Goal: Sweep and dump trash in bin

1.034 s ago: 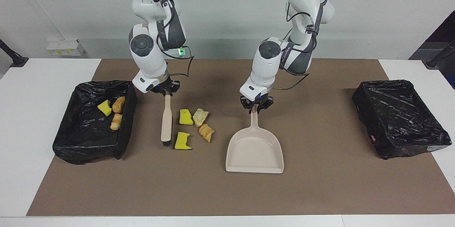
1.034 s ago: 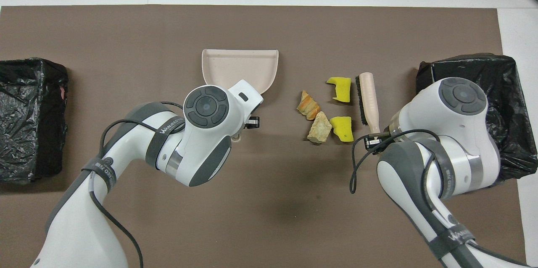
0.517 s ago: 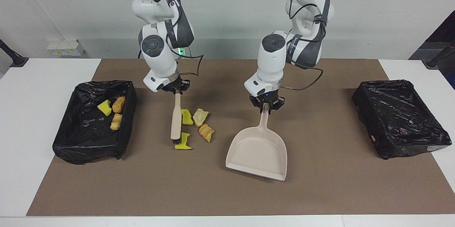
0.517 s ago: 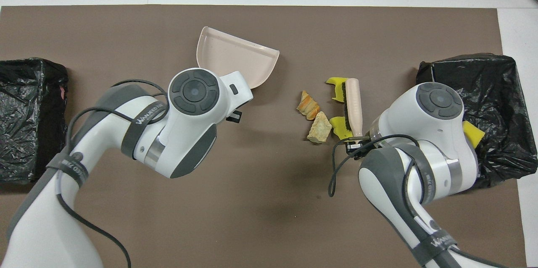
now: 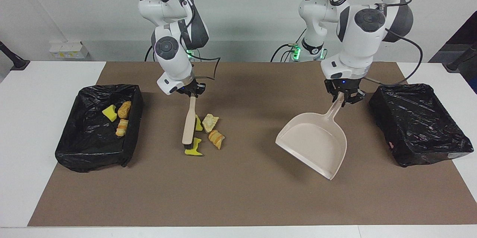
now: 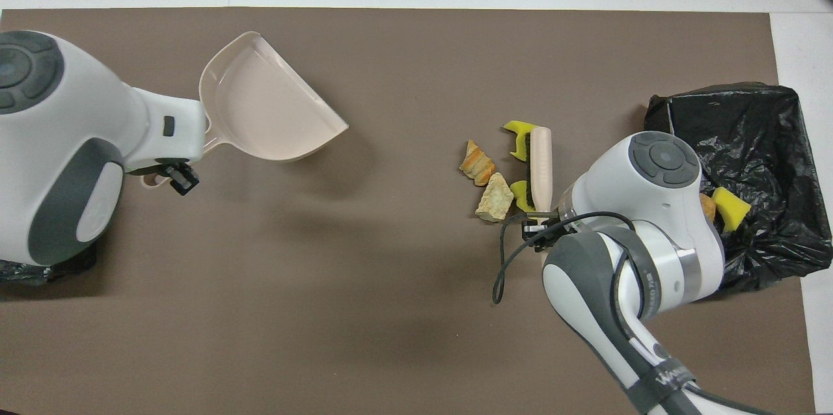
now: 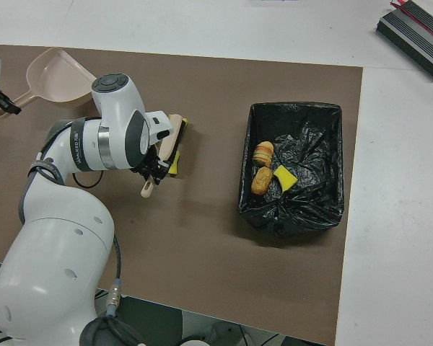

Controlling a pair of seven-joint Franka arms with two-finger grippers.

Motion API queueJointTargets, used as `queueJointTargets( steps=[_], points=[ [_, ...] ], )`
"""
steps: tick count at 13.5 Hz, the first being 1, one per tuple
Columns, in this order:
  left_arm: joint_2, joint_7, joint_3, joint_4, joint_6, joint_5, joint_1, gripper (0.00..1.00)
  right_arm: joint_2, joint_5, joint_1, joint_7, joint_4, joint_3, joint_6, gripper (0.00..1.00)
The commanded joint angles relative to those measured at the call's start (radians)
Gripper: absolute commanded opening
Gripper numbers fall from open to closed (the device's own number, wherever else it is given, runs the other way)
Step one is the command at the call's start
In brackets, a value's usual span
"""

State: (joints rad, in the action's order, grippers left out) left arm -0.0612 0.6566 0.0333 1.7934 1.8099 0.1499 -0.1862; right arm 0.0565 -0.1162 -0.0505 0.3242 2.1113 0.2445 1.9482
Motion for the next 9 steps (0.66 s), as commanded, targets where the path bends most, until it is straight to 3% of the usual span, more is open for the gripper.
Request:
queueJointTargets(
  steps=[1,4,9],
  points=[
    [0.030,0.269,0.014,0.056,-0.012,0.008,0.048,0.00,0.013,-0.023,0.006,0.006,-0.002,0.004,0.009,0.00],
    [0.075,0.512,0.014,0.151,0.011,-0.018,0.097,0.00,0.017,0.016,0.006,-0.008,-0.001,0.002,0.005,0.00],
    [0.095,0.355,0.016,0.312,0.152,-0.019,-0.022,0.00,0.055,0.001,-0.032,0.015,-0.007,0.004,0.020,0.00]
  ],
)
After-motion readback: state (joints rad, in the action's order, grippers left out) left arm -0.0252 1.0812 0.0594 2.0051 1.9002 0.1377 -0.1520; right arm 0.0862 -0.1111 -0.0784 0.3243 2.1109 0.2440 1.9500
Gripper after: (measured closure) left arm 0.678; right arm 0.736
